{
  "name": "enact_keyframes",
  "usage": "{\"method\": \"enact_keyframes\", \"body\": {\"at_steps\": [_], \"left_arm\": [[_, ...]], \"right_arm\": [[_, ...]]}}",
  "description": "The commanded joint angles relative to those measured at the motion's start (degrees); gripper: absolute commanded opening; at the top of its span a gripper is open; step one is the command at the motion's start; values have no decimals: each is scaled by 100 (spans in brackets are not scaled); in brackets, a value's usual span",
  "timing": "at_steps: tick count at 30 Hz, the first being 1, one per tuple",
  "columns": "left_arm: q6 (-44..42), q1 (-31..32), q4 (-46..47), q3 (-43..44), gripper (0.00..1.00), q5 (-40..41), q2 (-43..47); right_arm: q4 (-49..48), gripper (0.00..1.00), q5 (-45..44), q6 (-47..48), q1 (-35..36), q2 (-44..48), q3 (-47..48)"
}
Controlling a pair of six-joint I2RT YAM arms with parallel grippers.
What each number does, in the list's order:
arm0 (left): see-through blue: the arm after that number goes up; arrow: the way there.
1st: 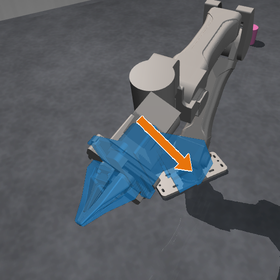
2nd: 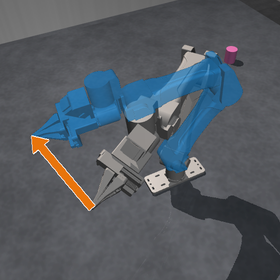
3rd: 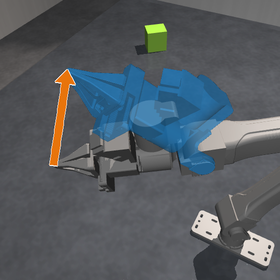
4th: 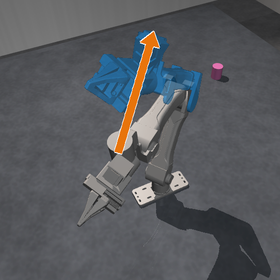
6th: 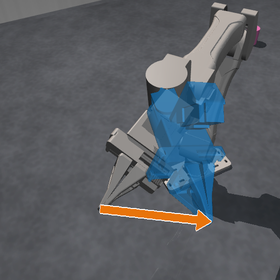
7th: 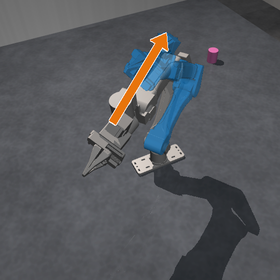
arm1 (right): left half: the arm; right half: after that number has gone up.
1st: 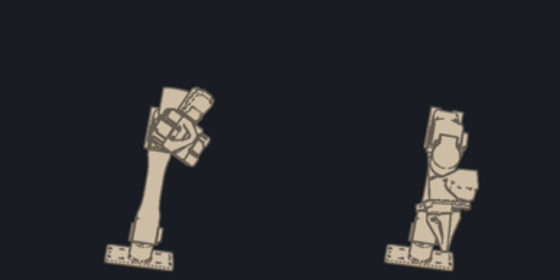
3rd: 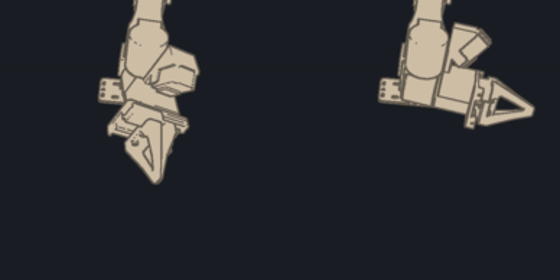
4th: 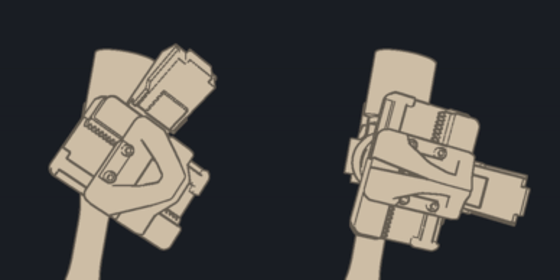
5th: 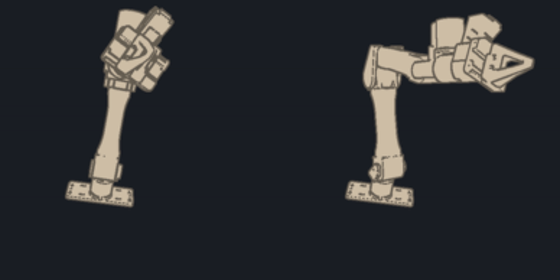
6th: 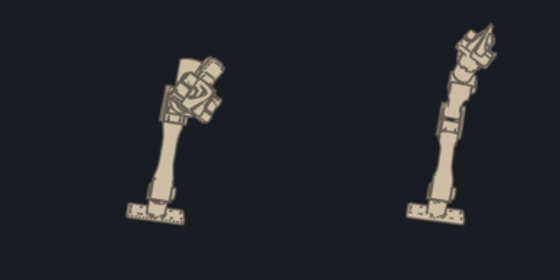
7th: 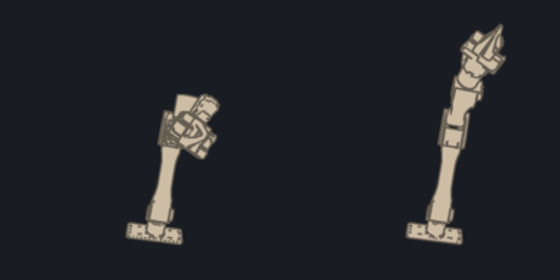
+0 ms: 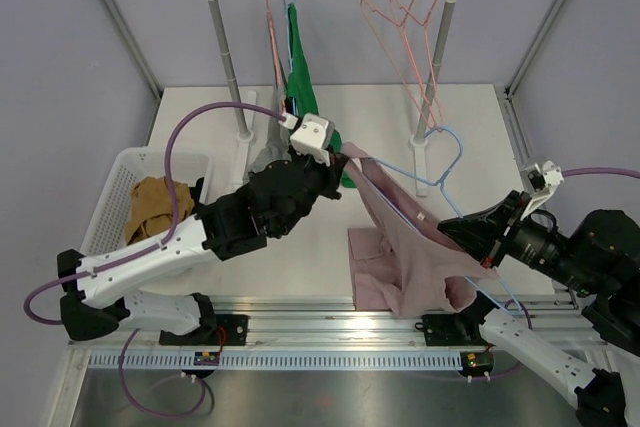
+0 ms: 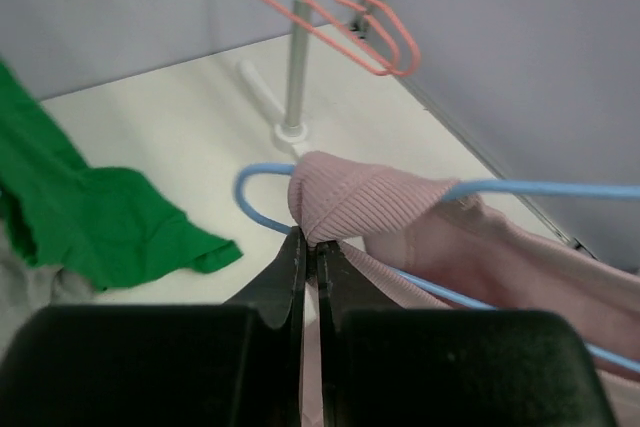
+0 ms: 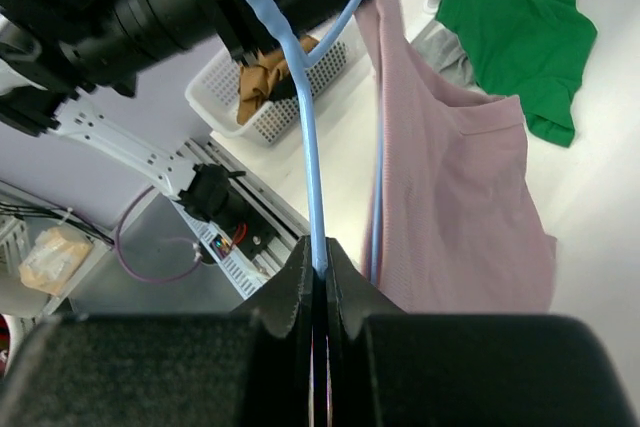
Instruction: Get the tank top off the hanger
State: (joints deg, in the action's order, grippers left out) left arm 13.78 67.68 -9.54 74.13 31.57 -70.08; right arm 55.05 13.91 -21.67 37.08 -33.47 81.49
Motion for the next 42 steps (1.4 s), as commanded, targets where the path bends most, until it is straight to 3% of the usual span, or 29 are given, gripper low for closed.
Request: {"method": "enact_keyframes", "body": {"at_steps": [1,5,9,11,13,15,18,20,24,27,33,37,38,42], "left_arm": [[633,-272,-432,-56,0,1526,547],[1617,-1071,-1531,-205,0,1554,968],[1742,-1766,-1893,-355,0,1011,1251],[1698,-1811,-2016,-399,0,756,1321],[1497,-1811,-1956,-556,0,361,1418],[1330,-1802,-1561,-837,0,-675,1672],[1223,-1706,-928,-1479,0,-1863,1997],[1154,-1513,-690,-1838,0,-2093,2060],[934,-618,-277,-2357,0,-2400,2008],[1038,-344,13,-2709,0,-2323,1867],[1557,-256,-697,-2684,3,-1329,1498],[1461,-62,-1311,-2342,28,-987,1427],[1452,-10,-1435,-2150,42,-812,1436],[1425,43,-2077,-1648,64,-504,1532]], "right_arm": [[15,0,31,365,19,78,-186],[-116,0,997,698,19,201,-397],[-608,0,1920,805,19,455,-634],[-933,0,2036,840,27,508,-757],[-1423,0,1984,849,19,526,-967],[-1986,0,1862,831,27,570,-1257],[-3532,0,1563,542,19,579,-1969],[-4447,0,1283,445,19,439,-2216],[-5196,0,772,471,19,-281,-2024],[-5689,0,350,462,19,-650,-1874],[-2994,0,-1056,251,27,-1625,-346],[-1571,0,-1733,224,27,-1996,190],[-1480,0,-1847,225,19,-2083,226],[-1084,0,-2146,304,27,-2400,551]]}}
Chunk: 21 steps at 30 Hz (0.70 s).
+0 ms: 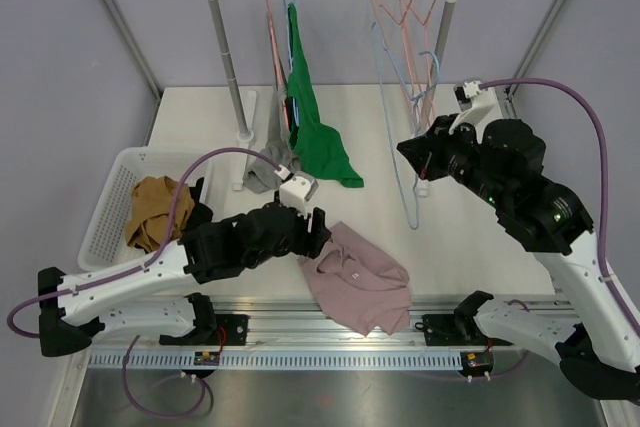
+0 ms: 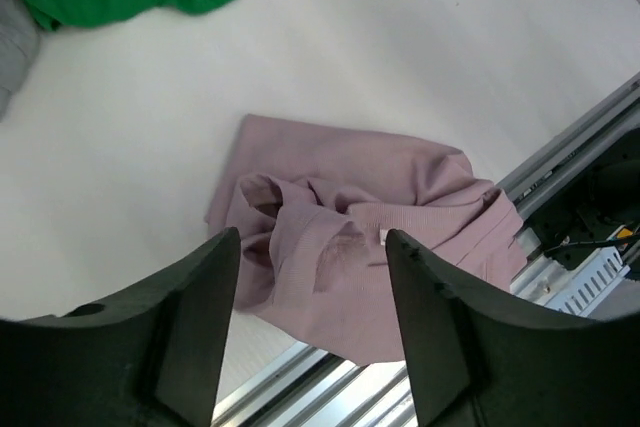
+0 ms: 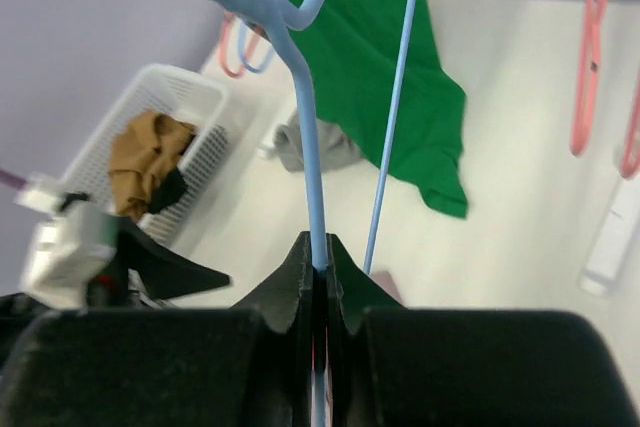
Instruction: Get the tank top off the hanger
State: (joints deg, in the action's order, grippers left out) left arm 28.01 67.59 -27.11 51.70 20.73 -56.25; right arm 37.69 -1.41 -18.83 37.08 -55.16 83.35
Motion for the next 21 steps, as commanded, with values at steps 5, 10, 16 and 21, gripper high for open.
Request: {"method": "enact_keyframes", "body": {"at_steps": [5,10,16,21], "left_arm": [[204,70,-1312,1087,78,1054,307],[538,70,-2550,1491,99,1521,509],[478,70,-3212,1422,99,1820,948],[407,70,-3309,1228,99,1900,1466]], "right_arm": [[933,0,-1237,274,1,-1091,1199],[1029,0,-775,363,-569,-2111,2333],[1231,0,52,362,-1298,-3474,3923],[1906,0,527,389,-1633,-4818,5740]]}}
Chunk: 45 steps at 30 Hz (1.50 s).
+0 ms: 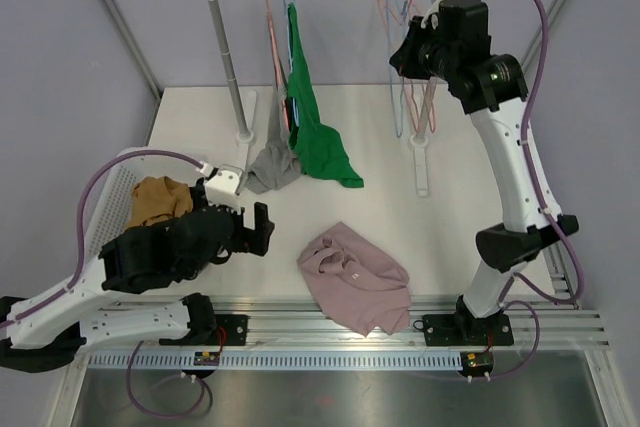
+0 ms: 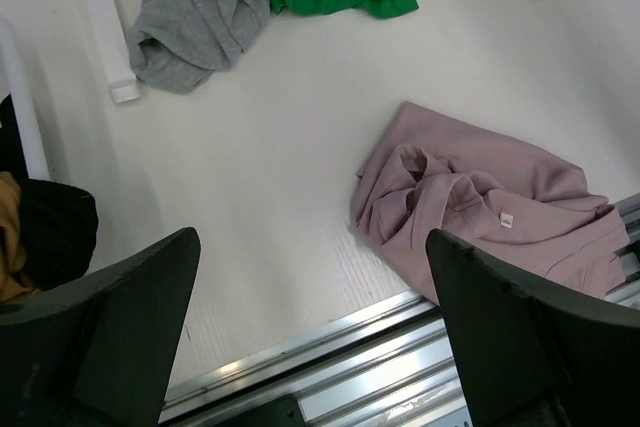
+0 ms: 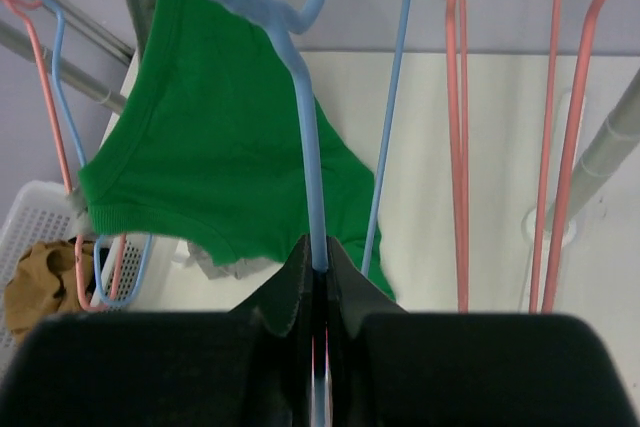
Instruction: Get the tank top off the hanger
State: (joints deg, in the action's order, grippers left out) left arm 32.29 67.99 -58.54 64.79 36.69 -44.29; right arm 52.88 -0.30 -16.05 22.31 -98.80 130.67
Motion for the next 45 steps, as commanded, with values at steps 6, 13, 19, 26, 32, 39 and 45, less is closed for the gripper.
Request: {"method": "enact_keyframes", "body": {"at_steps": [6,13,19,26,32,39,45], "left_arm": [[-223,31,9,-283,99,269,606],[-338,31,264,-626,99,243,817],[-303,31,335,-539,99,207,694],[-206,39,642,-546,99,-47,246],[-189,39,1450,-670,99,-373,-324],[5,267,2337,-591,99,-707,-1502],[128,654,2865,-433,99,-935,-2882]], "right_arm": [[662,0,1031,-143,-516,-1501,2085],[679,0,1092,-187,-587,-1897,2120],[434,0,1023,-249,-587,-1512,1365],[574,40,777,-197,-596,-1186,1391],[504,80,908,-65,-596,-544,1005],[338,99,926,102,-596,685,-39],[-251,100,1233,199,-596,2548,-2043]]}}
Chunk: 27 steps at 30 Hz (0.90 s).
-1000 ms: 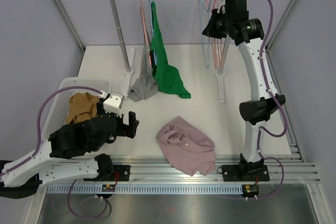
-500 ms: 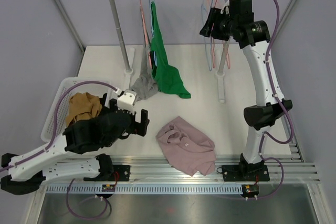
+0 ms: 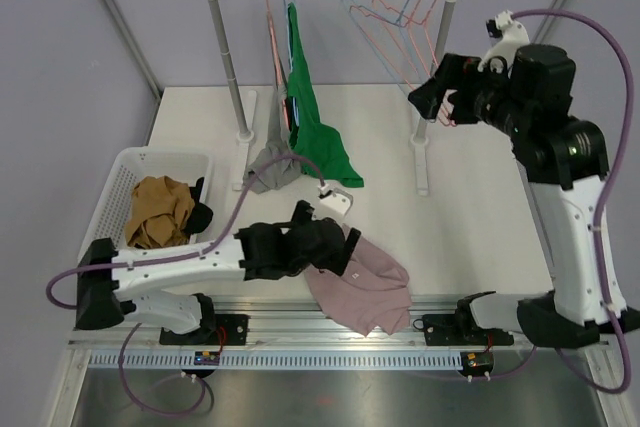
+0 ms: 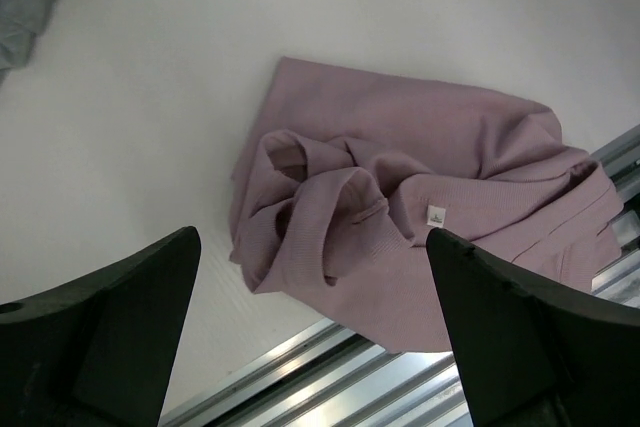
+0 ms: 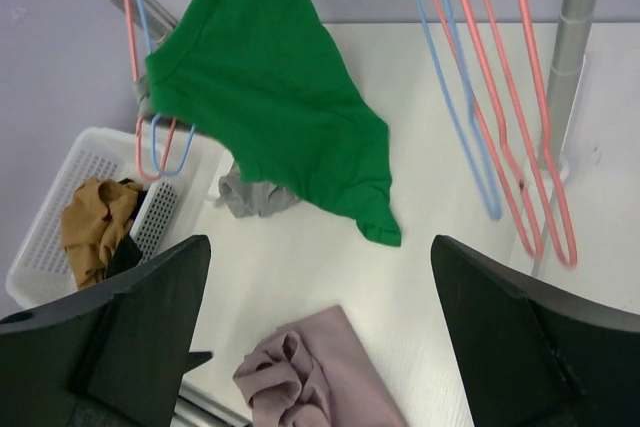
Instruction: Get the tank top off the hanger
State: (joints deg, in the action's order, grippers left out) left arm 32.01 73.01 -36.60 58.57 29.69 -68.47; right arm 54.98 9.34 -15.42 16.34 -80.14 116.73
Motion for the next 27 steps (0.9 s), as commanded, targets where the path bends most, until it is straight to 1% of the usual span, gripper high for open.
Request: {"method": "enact_keyframes", "body": {"at_steps": [1,2,3,4,5,6,7,8,10,12,13,16,17,18,19,21,22,23,25,26,27], "left_arm": [[156,221,733,225,99,-384,-675],[148,257,811,321,99,-437,-859],[156,292,830,374,99,-490,-1262],[174,327,830,427,99,-604,-1440],[235,336,839,497,99,-657,-1624],[262,362,873,524,99,-719,-1991],[262,371,961,507,99,-954,-2143],[271,380,1162,472,99,-1061,-2327],[288,389,1356,463,99,-1333,-2783],[323,389,1585,454,99,-1553,-3075],[323,389,1664,437,99,-1641,-3381],[411,407,1832,436,99,-1852,-3743],[464,415,1875,419,92,-1862,-3901],[508,424,1902,401,78,-1853,-3946],[534,442,1928,340,39,-1844,-3972],[666,459,1885,279,9,-1661,-3912],[710,459,1841,243,0,-1599,-3833],[762,459,1675,234,0,-1511,-3641],[833,459,1359,304,0,-1064,-3359],[868,459,1027,339,0,-888,-3210],[929,459,797,375,0,-460,-2834]], "right_arm": [[-514,100,357,118,10,1154,-904],[-619,100,427,83,1,1376,-1376],[-672,99,498,74,1,1604,-1624],[-716,99,655,48,1,2033,-1853],[-821,99,770,22,1,2246,-2308],[-883,99,997,4,1,2457,-2539],[-945,100,1069,-31,1,2842,-2767],[-1041,99,1122,-118,1,3020,-3152],[-1121,99,1368,-154,10,3467,-3497],[-1200,100,1517,-207,1,3689,-3876],[-1218,99,1544,-207,1,3864,-4051],[-1209,100,1684,-216,1,4040,-4210],[-1148,100,1720,-207,1,4059,-4237],[-1121,100,1763,-198,1,4085,-4237],[-1086,100,1764,-181,10,4129,-4228],[-1051,99,1755,-137,10,4234,-4202],[-1033,99,1755,-128,1,4261,-4185],[-1007,100,1738,-119,1,4304,-4132],[-972,99,1702,-119,10,4392,-4053],[-963,100,1702,-102,1,4410,-4026],[-954,99,1702,-102,10,4454,-4009]]}}
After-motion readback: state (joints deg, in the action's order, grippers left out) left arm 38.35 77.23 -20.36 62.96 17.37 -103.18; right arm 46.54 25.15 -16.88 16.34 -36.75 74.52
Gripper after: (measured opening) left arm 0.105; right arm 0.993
